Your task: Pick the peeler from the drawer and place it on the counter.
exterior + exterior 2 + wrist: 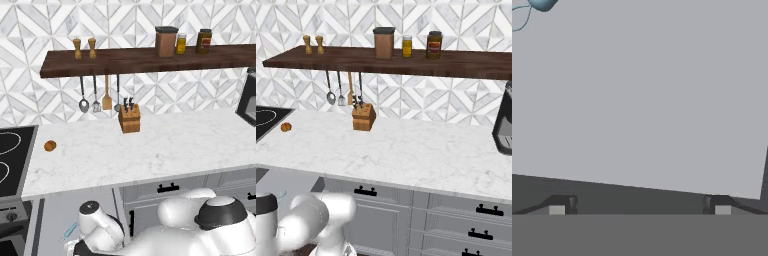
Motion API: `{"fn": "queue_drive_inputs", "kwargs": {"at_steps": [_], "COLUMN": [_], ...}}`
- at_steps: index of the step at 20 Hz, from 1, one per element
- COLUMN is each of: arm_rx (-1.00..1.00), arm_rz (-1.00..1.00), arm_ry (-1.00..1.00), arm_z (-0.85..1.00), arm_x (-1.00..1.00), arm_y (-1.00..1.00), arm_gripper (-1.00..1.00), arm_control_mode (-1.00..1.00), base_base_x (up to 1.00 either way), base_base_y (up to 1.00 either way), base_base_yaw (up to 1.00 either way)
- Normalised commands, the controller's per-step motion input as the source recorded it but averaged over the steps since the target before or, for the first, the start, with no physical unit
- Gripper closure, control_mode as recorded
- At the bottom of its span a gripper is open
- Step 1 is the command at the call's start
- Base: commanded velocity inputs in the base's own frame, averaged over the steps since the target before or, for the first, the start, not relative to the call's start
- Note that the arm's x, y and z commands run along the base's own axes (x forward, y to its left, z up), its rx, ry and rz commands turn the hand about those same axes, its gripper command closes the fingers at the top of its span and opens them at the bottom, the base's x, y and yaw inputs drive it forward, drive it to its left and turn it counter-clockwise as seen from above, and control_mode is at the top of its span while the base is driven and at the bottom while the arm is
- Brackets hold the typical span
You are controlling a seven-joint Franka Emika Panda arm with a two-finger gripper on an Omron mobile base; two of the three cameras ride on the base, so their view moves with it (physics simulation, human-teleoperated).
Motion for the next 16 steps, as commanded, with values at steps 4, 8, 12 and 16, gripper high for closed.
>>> {"fn": "queue_drive_inputs", "kwargs": {"at_steps": [4, 8, 12, 16], "arm_rx": [0.00, 0.00, 0.00, 0.00], "arm_rz": [-0.15, -0.24, -0.25, -0.25], "arm_ry": [0.00, -0.08, -0.07, -0.02], "arm_z": [0.09, 0.52, 0.55, 0.36], "arm_x": [-0.86, -0.01, 0.54, 0.66], "arm_y": [0.01, 0.29, 0.31, 0.40], "arm_gripper": [-1.00, -1.00, -1.00, -1.00], "arm_control_mode": [-1.00, -1.00, -1.00, -1.00], "base_base_x": [0.00, 0.00, 0.00, 0.00], "base_base_y": [0.00, 0.00, 0.00, 0.00], "base_base_yaw": [0.00, 0.00, 0.00, 0.00]}}
